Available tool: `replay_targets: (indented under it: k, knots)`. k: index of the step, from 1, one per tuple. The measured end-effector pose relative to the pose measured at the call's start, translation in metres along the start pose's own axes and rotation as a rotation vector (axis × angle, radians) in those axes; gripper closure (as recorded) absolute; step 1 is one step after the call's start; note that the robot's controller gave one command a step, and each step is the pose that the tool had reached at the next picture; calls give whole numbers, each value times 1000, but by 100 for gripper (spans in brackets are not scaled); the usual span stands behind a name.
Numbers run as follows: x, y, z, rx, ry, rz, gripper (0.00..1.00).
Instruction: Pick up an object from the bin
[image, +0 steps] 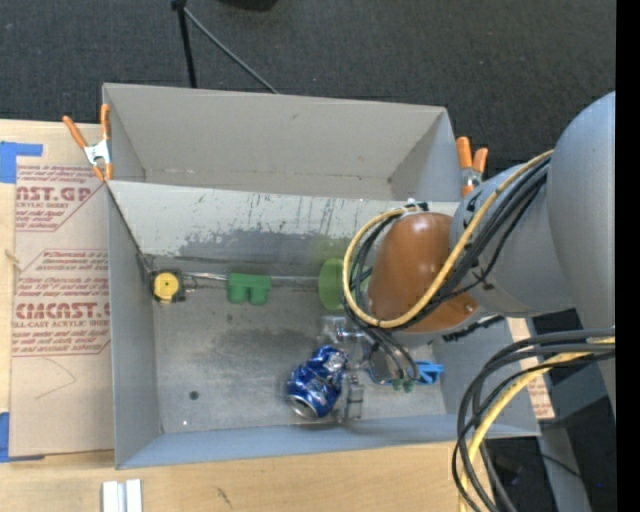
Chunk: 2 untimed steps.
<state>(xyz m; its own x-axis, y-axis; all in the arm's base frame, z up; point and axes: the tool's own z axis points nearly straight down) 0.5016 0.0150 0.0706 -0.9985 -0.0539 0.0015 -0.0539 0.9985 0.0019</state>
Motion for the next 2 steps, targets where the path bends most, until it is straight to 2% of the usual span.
replay_targets:
  k: [1, 2]
  knots:
    - [0, -1, 0, 1, 0, 2, 100]
    - [-15, 31, -90, -1, -10, 90, 100]
